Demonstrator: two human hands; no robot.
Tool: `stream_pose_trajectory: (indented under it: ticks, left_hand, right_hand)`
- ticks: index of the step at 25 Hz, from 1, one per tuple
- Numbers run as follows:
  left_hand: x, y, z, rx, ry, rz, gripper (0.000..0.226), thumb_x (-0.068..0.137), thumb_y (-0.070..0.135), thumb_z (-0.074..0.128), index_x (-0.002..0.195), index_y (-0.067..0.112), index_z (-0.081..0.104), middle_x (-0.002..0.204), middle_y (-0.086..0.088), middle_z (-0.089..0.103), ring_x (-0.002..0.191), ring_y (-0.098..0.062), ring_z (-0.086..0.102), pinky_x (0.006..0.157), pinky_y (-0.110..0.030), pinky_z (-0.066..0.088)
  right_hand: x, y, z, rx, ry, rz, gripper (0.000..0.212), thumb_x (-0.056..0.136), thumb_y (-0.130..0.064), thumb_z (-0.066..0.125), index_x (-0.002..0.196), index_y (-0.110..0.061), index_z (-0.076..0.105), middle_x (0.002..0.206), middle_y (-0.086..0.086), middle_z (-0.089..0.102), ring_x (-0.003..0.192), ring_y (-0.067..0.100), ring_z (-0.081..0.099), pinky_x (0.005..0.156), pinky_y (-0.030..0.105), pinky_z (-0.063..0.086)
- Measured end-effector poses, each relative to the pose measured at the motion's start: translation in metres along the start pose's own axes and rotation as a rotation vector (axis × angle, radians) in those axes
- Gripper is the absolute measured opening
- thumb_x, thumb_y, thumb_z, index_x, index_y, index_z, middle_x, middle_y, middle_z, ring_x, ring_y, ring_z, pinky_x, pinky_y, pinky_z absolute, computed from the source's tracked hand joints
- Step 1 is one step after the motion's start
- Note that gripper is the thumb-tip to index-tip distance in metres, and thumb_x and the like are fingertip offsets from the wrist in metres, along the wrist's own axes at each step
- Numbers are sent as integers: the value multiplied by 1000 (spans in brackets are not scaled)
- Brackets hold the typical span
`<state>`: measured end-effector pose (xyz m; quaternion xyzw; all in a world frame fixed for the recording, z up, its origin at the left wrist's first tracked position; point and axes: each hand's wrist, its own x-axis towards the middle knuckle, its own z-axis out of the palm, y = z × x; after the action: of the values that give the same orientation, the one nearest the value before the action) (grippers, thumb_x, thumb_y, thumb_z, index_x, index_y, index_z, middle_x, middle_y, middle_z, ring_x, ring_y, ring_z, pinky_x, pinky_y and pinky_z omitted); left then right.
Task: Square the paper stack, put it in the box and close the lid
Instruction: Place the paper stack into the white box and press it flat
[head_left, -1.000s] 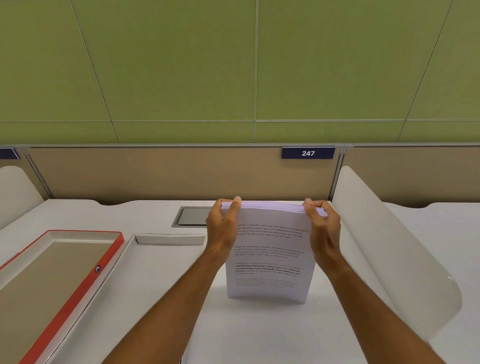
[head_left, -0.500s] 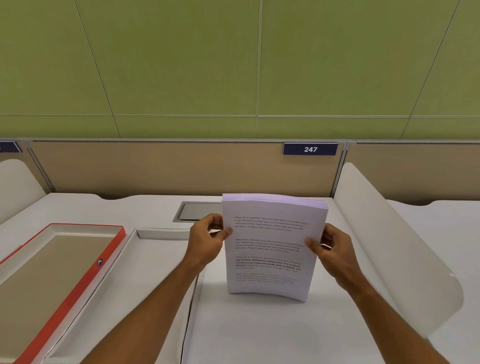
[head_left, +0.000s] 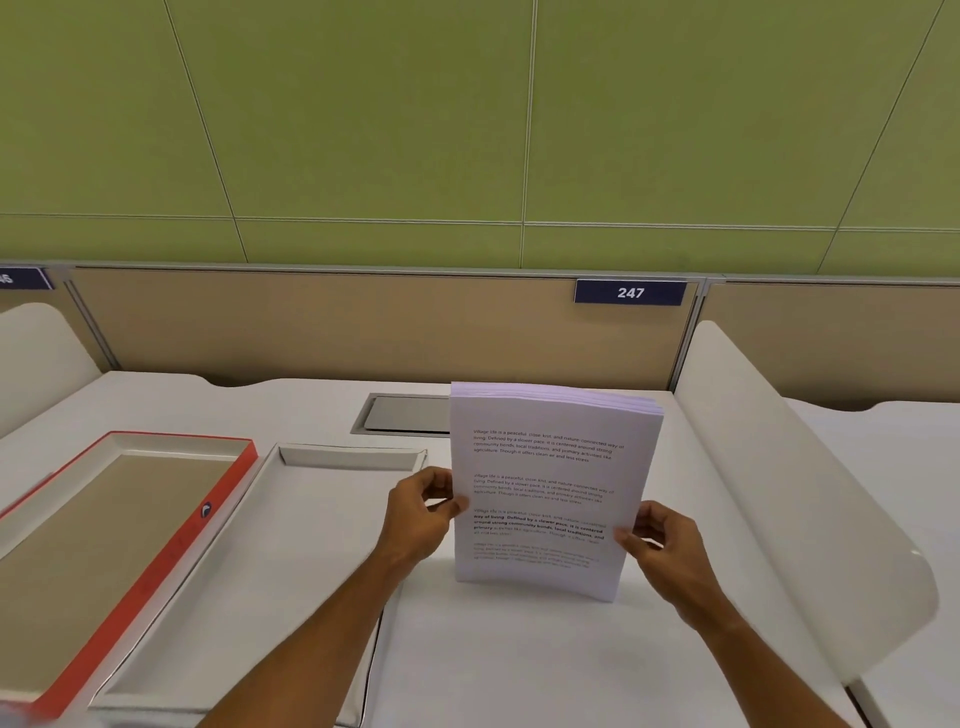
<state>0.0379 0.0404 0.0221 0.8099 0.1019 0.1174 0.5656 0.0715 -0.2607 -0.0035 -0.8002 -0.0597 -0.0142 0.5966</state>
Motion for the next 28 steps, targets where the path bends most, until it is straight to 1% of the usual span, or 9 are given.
stream_pose_trajectory:
  ticks: [3,7,10,12,15,17,21,26,28]
  left_hand:
    - [-1,2,-5,-6,-8,-18,15,80,12,77,92,14,69,90,5,74,83,-10,69,72,-16,54]
    - [-8,6,-16,-79,8,-64,21,80,10,77,99,5,71,96,-7,75,88,-22,70,83,-34,59]
    - [-15,11,-27,-166,6,-108,20,83,8,74,102,4,71,100,-10,76,93,-26,73,86,-41,60]
    - [-20,13,-39,-227,19,-143,19,84,3,72,102,3,71,99,-13,77,92,-28,74,83,-41,61]
    - [-26,12,-61,-266,40,-178,17,83,0,72,99,2,73,93,-12,78,84,-25,76,70,-31,62]
    - [-27,10,-79,-267,56,-212,17,82,1,73,100,2,73,93,-12,78,80,-22,77,63,-26,61]
    - [-18,-1,-123,-242,57,-313,20,83,5,73,101,-1,69,97,-11,77,80,-21,76,56,-24,59]
    - [3,-41,-188,-196,15,-429,21,83,2,72,100,-9,67,97,-19,76,82,-27,76,62,-29,61]
    - [14,-63,-210,-177,11,-474,23,81,0,73,99,-12,66,96,-20,76,81,-28,76,65,-33,62]
  right_hand:
    - [0,-6,-2,-9,-8,-9,13,85,0,70,91,-12,71,89,0,78,85,21,72,74,28,58]
    - [-3,-19,-7,48,-57,-24,14,86,-1,69,93,-14,73,90,2,79,84,17,74,77,31,60]
    - [-5,-30,-2,139,-101,6,12,87,-2,68,94,-10,73,90,5,80,84,20,76,71,27,60]
    - [-7,-36,6,193,-136,21,10,87,-2,68,95,-7,73,89,7,80,82,23,77,67,27,60]
    - [-9,-47,24,233,-181,46,9,88,-4,67,96,-4,73,91,10,80,83,27,77,65,31,62]
    - [-10,-57,42,263,-185,77,8,88,-4,66,92,-3,73,90,11,80,81,28,77,63,30,61]
    - [-12,-77,89,278,-204,145,15,89,-5,64,79,-7,75,83,8,80,73,22,77,57,25,58]
    - [-17,-86,172,163,-182,258,21,90,-8,64,70,-4,69,76,5,80,64,18,76,51,21,56]
    - [-19,-87,207,90,-164,299,31,90,-9,65,61,-5,59,77,11,78,65,22,76,54,26,59]
